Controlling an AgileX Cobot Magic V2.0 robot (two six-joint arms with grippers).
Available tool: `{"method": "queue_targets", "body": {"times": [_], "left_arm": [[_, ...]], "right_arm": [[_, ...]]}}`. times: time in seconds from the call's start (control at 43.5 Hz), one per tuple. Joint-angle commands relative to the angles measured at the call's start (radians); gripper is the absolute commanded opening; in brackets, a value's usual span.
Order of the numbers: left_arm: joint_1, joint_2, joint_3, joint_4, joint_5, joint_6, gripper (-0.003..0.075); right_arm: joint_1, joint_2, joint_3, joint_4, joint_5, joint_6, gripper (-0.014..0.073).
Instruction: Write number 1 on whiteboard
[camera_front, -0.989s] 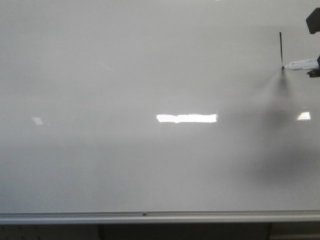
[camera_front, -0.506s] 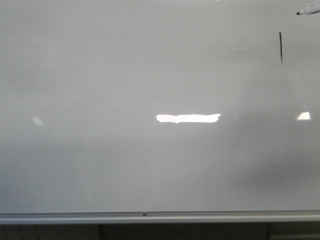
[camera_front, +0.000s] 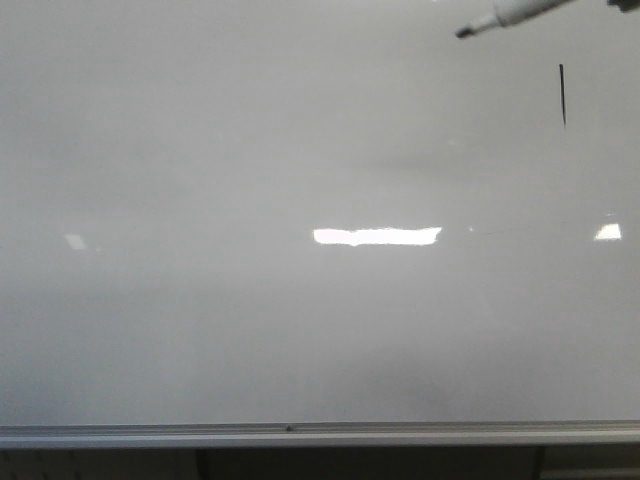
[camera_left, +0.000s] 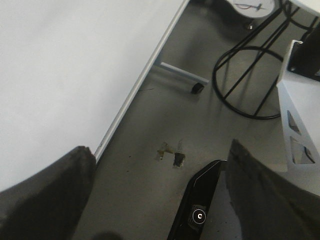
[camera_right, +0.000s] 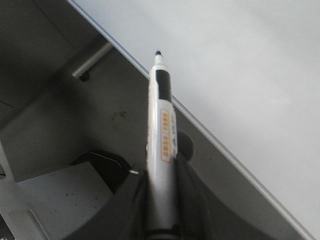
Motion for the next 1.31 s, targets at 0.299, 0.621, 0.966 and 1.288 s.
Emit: {"method": "queue_targets", "body": {"times": [0.299,0.621,0.966,1.288], "left_arm": [[-0.221,0.154,-0.233,0.009,-0.011,0.077,0.0525],[-0.407,0.353,-0.403,0.089,0.07,0.077,0.0525],[-0.418,0.494,-0.52,0.102,0.084,0.077,0.0525],[-0.418,0.524,-0.521,0.115,0.088,0.077,0.0412]], "right_arm": [[0.201,-0.016,-0.035,0.093,0.09,-0.133,-0.0029],[0.24,-0.016,-0.035,0.093,0.09,-0.193,-0.0029],[0.24,-0.016,-0.035,0.093,0.087,-0.209,-0.0029],[0.24,-0.016,-0.035,0.093,0.087,-0.209,-0.0029]]}}
